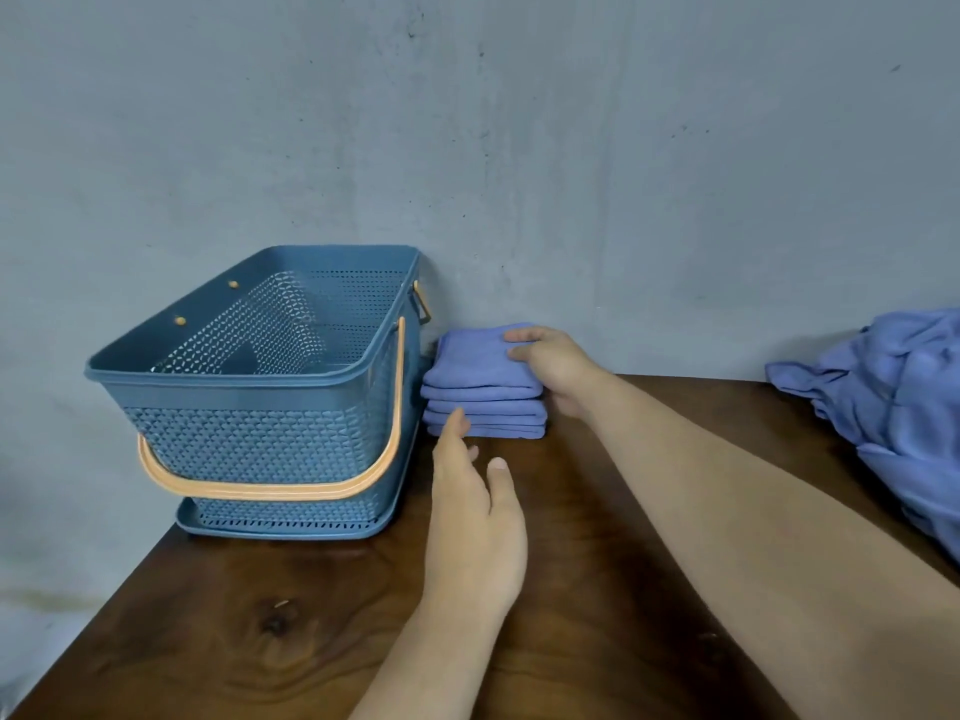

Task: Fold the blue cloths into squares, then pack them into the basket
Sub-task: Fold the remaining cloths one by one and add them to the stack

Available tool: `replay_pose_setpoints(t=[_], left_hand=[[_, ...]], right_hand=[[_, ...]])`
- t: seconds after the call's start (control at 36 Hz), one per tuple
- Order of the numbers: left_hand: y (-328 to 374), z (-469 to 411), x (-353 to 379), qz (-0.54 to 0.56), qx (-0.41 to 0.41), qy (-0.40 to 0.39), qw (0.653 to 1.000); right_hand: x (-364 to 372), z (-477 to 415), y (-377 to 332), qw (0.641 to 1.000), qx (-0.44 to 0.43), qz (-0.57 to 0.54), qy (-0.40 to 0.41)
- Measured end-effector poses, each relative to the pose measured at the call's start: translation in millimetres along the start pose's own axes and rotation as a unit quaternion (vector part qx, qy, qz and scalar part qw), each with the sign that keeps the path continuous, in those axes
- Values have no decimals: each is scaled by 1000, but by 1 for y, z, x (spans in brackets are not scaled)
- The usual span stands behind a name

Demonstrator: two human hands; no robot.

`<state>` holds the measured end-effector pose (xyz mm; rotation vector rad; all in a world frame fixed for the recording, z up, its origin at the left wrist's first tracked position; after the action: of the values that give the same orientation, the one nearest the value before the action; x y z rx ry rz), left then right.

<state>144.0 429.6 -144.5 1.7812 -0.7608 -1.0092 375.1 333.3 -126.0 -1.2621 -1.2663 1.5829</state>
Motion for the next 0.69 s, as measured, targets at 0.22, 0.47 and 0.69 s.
replay_pose_setpoints(t=[0.22,0.47,0.69], left_hand=[[-4,-2,5,-39,4,-41,998],[3,7,19,-89,52,-89,991],[21,18,30,-114,90,-156,977]], right_hand=[[-2,-3,-16,987,-26,158,14],[-47,74,-28,981,-68,169,70],[-106,209,15,987,-41,154,3]])
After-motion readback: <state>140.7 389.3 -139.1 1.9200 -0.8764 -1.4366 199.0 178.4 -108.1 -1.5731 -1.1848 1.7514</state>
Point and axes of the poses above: each hand's wrist, its own z-axis away from the middle knuckle, its own x-axis out of the palm, y = z × x, the point moved 8 cm from there along -z, towards the middle knuckle, and after that the axes turned 1 degree about -y, right-handed, at the moved point
